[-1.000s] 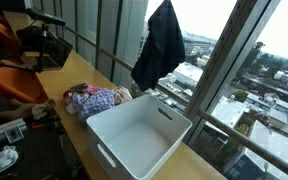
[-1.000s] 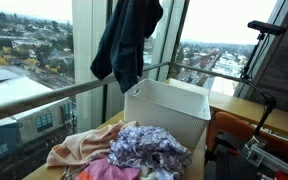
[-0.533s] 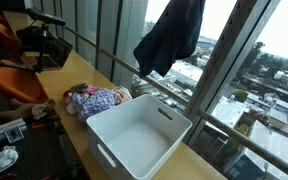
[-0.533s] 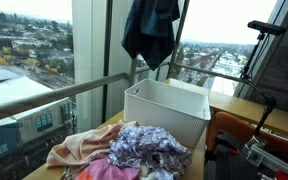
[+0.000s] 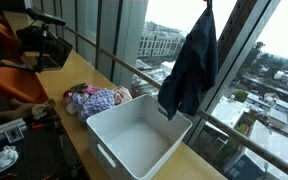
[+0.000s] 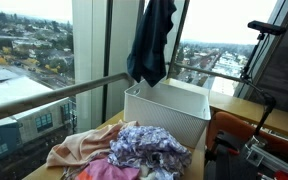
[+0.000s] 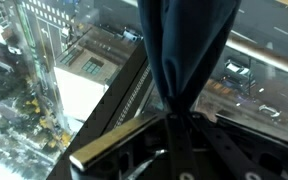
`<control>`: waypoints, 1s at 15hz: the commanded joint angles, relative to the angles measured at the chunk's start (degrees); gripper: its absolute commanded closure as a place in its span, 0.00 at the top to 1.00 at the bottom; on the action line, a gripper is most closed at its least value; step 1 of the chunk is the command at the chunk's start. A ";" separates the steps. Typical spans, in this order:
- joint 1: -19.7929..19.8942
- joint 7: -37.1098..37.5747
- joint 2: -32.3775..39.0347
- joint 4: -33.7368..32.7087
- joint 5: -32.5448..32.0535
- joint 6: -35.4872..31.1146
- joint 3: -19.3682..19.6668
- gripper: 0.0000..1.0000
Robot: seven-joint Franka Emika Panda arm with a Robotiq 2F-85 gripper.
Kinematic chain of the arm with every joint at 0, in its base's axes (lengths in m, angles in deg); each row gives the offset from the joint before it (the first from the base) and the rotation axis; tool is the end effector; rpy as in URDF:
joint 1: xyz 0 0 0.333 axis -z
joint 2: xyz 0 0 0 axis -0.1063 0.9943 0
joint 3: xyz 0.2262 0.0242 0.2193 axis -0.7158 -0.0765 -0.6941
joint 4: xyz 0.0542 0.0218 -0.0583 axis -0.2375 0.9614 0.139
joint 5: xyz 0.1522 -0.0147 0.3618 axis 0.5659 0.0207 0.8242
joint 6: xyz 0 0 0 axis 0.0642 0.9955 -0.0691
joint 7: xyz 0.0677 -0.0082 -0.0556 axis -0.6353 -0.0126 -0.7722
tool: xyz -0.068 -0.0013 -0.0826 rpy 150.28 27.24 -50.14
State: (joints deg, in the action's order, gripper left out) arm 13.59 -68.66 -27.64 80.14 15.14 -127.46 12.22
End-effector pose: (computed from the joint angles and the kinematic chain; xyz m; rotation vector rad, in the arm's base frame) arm 0.6826 -0.1048 0.6760 2.6630 0.5704 0.7745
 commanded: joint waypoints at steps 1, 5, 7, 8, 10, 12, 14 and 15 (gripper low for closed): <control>1.51 -1.49 1.60 3.63 0.29 0.37 0.62 0.01; 4.32 -2.40 2.07 5.45 0.93 1.11 1.10 0.01; 5.06 -2.57 1.23 6.21 0.61 1.20 0.90 0.01; 5.15 -2.62 0.53 6.82 0.37 1.06 0.68 0.01; 4.48 -2.73 -2.00 9.19 -0.07 0.63 0.11 0.01; 3.06 -2.25 -5.89 12.57 -0.92 0.30 -0.61 0.01; 2.14 -2.29 -9.10 13.93 -0.94 0.58 -1.12 0.01; 1.76 -2.42 -10.29 14.26 -0.88 0.58 -1.19 0.01</control>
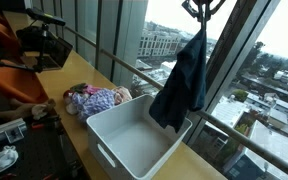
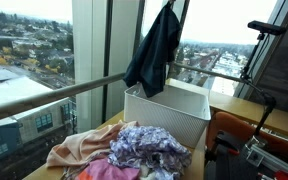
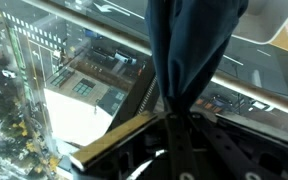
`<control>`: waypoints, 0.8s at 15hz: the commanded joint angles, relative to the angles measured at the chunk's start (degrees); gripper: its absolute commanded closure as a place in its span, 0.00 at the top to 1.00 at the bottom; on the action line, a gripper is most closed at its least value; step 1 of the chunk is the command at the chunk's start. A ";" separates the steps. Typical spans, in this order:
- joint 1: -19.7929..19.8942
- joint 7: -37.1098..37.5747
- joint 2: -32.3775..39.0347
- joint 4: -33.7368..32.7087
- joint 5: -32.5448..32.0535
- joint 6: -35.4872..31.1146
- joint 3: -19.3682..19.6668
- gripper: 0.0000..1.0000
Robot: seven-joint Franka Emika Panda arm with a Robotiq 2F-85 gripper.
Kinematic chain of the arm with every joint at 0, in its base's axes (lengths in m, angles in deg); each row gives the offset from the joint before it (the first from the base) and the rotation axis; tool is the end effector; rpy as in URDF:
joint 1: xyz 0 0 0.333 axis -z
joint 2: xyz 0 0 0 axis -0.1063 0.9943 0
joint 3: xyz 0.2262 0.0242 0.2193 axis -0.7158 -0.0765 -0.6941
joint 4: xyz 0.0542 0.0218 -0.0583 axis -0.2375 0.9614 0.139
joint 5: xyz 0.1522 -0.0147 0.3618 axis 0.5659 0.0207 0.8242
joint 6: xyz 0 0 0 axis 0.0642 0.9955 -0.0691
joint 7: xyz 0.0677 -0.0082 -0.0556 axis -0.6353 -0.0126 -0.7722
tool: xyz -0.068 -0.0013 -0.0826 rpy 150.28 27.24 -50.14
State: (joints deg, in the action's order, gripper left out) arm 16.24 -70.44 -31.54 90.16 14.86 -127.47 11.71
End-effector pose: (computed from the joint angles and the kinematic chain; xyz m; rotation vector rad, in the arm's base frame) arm 0.6636 -0.1294 0.6324 2.7202 0.5806 0.6261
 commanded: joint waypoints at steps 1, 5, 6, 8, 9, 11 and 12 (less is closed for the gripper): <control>-1.21 -0.74 -7.32 4.09 -0.61 0.82 -0.64 0.01; -0.97 -1.05 -8.82 3.63 -0.17 1.05 0.14 0.01; -0.71 -1.21 -8.90 3.70 0.05 1.06 0.33 0.01; -0.50 -1.45 -8.99 3.94 0.07 1.02 0.46 0.01; -0.53 -1.47 -9.11 4.44 0.05 0.88 0.40 0.01; -0.85 -1.66 -9.72 6.22 0.19 0.71 -0.03 0.01; -1.12 -1.66 -10.20 7.65 0.02 0.38 -0.28 0.01</control>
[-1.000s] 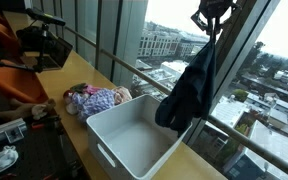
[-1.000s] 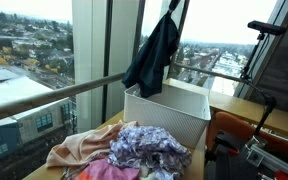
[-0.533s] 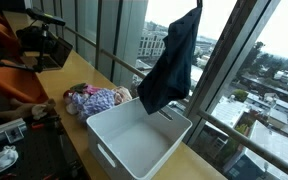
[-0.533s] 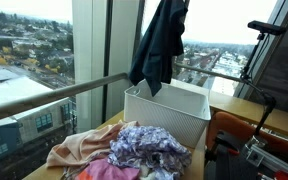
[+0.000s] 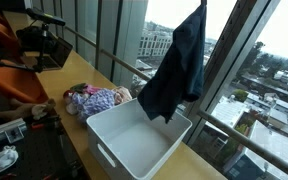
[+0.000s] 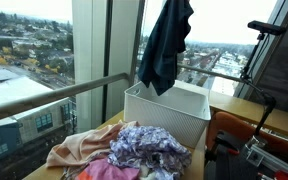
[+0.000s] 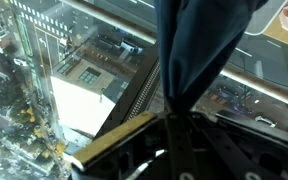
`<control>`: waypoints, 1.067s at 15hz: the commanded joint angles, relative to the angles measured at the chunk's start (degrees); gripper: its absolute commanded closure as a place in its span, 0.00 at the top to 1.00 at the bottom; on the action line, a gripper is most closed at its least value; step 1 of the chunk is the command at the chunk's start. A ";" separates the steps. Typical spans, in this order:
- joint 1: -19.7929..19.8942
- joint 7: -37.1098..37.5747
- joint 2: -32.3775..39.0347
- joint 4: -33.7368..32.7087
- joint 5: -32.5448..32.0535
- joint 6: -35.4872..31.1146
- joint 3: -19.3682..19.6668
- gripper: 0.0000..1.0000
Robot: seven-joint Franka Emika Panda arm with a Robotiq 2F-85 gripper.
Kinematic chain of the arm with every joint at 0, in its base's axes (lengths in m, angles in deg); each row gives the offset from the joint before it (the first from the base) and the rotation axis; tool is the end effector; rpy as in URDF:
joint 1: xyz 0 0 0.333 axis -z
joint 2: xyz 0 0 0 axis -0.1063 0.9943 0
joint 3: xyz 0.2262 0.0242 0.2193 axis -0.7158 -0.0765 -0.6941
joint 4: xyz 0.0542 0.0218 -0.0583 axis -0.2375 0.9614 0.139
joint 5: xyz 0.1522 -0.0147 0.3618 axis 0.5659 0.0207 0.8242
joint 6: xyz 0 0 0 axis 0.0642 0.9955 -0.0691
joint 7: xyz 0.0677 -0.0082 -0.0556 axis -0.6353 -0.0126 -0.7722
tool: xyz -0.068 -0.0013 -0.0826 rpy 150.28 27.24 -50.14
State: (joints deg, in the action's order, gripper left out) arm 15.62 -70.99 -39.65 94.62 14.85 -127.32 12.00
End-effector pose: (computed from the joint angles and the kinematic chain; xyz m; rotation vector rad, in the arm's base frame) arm 0.6211 -0.1181 0.6846 2.6762 0.5876 0.6991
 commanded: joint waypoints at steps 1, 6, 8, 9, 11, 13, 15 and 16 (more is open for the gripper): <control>-0.80 -1.08 -2.53 4.82 -0.28 -0.03 -0.83 0.01; -2.36 -1.19 -2.47 11.31 -1.05 -0.84 0.77 0.01; -2.03 -1.57 -1.88 13.47 -1.37 -0.88 1.38 0.01; -1.99 -1.48 -1.60 14.22 -1.68 -0.78 1.68 0.01; -1.92 -1.54 -1.42 15.83 -2.06 -0.74 2.21 0.01; -2.04 -1.64 -1.57 17.20 -2.23 -0.79 2.47 0.01; -2.30 -1.65 -1.71 18.27 -2.47 -0.77 2.37 0.01; -2.42 -1.64 -1.64 18.54 -2.57 -0.64 2.28 0.01</control>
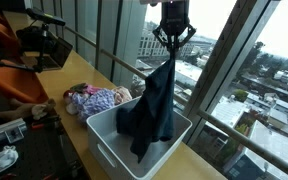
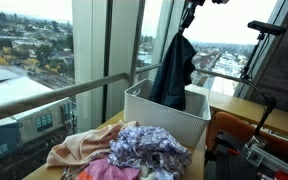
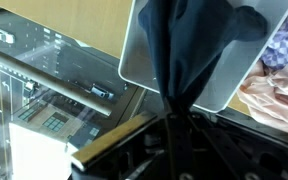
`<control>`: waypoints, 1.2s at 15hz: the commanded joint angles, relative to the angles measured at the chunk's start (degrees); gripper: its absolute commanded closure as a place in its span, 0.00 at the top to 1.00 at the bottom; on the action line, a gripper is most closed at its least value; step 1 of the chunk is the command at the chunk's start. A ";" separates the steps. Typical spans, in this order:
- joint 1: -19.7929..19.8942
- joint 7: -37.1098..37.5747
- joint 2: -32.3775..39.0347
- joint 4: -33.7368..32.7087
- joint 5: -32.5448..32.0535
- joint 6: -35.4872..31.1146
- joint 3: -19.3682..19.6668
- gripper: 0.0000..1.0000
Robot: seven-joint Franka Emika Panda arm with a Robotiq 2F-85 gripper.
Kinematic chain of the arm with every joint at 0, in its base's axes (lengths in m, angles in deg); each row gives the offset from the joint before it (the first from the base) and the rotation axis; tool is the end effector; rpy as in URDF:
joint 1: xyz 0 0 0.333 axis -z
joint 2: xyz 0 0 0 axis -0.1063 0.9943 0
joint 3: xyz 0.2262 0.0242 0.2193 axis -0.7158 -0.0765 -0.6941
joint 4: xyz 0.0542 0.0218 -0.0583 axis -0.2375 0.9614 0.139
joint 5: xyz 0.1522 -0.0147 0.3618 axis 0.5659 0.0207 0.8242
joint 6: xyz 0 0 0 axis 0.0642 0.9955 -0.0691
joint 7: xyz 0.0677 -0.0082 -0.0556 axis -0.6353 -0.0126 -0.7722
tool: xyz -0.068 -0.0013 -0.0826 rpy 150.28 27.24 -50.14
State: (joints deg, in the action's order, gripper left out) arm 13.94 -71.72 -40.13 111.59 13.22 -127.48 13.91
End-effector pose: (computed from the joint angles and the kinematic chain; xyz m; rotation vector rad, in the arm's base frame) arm 0.6104 -0.1193 0.5380 2.8116 0.6694 0.3216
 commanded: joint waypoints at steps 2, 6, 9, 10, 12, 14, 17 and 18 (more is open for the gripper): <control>-0.90 -0.88 -0.90 2.01 -1.34 -0.52 0.36 0.01; -0.59 -1.45 0.12 1.86 -2.59 0.10 0.80 0.11; -0.70 -2.10 0.12 1.95 -2.01 0.90 0.57 0.42; -0.88 -2.24 -0.10 2.05 -1.97 0.84 0.40 0.48; -1.51 -2.93 -0.74 2.60 -1.76 0.72 -0.13 0.63; -2.73 -4.71 -2.05 4.60 -0.74 -0.08 -1.34 0.78; -5.88 -7.23 -4.07 9.18 -1.55 -2.20 -3.88 0.98; -7.08 -6.87 -4.09 10.32 -2.73 -2.64 -4.67 1.00</control>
State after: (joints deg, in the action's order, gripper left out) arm 9.36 -76.82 -41.48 116.92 11.87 -127.84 11.01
